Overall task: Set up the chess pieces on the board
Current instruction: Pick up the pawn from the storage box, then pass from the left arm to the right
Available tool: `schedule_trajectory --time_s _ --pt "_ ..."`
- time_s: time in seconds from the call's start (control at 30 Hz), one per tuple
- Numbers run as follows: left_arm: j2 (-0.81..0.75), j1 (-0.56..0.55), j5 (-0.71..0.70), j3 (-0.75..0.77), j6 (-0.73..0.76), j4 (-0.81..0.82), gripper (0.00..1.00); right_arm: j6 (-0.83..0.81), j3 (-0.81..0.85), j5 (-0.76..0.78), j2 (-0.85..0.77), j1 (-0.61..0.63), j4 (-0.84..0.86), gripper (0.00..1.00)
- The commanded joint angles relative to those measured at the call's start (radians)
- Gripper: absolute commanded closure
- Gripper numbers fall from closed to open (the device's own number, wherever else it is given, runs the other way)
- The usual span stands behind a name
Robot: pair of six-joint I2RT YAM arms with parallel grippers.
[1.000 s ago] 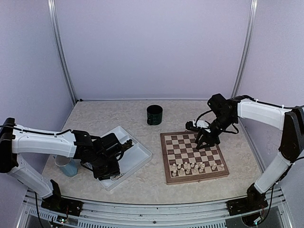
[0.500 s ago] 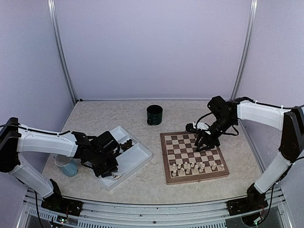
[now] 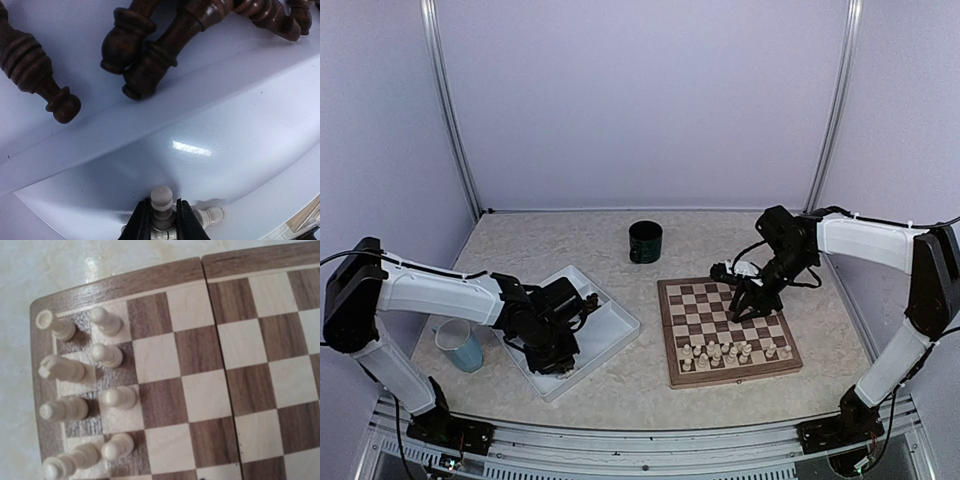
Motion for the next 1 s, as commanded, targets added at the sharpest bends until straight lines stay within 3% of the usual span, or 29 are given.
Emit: schedule_trajectory --time_s 0.0,0.37,0.5,0.67,0.97 --pt "0.038 0.020 -0.001 0.059 0.090 -0.024 0.84 -0.030 0.001 -0.038 0.016 -0.007 0.002 0.66" --pt "0.085 0.044 -0.178 0.270 0.467 -0.055 0.90 0.043 0.131 -0.143 0.039 -0.007 -0.012 0.66" --pt "0.062 0.036 -0.188 0.247 0.626 0.012 0.93 0.130 0.194 -0.230 0.085 -0.005 0.027 0.65" --pt "-0.042 -0.052 -0.202 0.162 0.823 0.234 0.93 0.270 0.304 -0.401 0.184 0.032 0.058 0.65" --pt "-0.126 -0.119 -0.190 0.161 0.986 0.342 0.93 0.464 0.458 -0.668 0.427 0.143 0.029 0.65"
